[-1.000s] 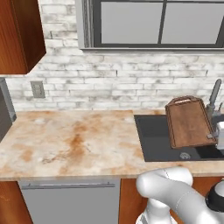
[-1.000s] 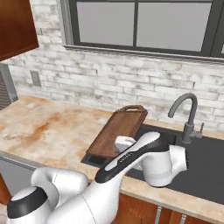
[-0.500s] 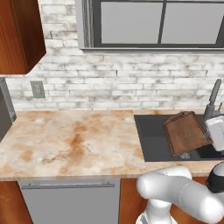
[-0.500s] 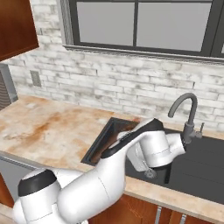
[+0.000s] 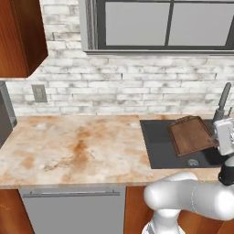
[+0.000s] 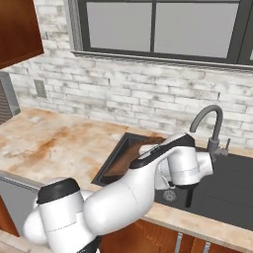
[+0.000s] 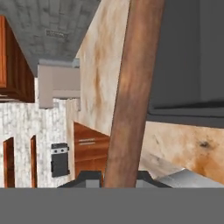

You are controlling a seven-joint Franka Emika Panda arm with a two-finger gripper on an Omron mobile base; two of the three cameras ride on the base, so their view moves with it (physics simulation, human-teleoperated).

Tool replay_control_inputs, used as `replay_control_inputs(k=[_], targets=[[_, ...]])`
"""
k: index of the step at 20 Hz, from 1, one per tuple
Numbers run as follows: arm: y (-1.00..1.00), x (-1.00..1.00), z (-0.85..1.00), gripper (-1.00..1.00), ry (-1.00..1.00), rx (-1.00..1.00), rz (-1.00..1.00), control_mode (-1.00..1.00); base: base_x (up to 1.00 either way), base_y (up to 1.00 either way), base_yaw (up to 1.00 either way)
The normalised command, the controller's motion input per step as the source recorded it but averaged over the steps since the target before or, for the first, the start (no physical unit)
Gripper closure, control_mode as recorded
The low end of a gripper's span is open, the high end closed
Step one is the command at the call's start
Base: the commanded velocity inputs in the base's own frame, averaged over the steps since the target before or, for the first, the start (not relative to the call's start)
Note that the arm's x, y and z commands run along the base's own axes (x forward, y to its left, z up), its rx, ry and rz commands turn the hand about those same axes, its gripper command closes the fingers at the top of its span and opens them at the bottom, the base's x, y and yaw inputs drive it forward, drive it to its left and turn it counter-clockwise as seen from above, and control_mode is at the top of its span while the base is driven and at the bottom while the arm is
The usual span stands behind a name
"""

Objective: Move the cutting board and knife to the sink. Then move spray from the cabinet to the counter.

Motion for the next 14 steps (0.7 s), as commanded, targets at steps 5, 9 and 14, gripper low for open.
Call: replay_control_inputs(k=[5,9,14], targets=[[-0.01,0.34,-0.16,1.0,-0.05,0.0,0.0,-1.0,0.0,0.0,0.0],[0.0,0.32,-0.24,1.0,0.0,0.0,0.0,-1.0,0.0,0.0,0.0],[0.0,0.23,-0.33,1.0,0.01,0.0,0.0,-1.0,0.0,0.0,0.0]])
